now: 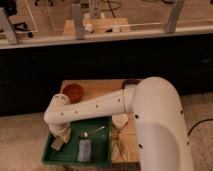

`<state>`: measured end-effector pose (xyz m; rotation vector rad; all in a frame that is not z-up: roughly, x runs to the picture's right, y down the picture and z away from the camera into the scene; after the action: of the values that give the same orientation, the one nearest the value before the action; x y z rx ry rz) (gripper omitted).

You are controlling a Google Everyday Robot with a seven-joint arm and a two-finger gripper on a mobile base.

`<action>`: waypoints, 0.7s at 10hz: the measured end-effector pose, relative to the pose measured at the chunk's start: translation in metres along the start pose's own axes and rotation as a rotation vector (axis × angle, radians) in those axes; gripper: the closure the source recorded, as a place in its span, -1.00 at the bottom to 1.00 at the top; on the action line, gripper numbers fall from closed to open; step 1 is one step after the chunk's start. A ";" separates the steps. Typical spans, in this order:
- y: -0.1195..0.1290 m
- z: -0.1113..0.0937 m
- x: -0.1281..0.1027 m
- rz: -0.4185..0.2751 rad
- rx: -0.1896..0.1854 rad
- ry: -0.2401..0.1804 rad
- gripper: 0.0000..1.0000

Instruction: Wipe tray with eraser

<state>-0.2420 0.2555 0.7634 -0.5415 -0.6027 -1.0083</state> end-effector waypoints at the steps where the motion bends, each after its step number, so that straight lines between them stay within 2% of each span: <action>1: 0.008 0.002 -0.001 0.011 -0.001 -0.004 1.00; 4: 0.038 -0.004 0.006 0.062 -0.001 0.002 1.00; 7: 0.047 -0.008 0.025 0.099 -0.003 0.012 1.00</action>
<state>-0.1889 0.2552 0.7681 -0.5626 -0.5587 -0.9179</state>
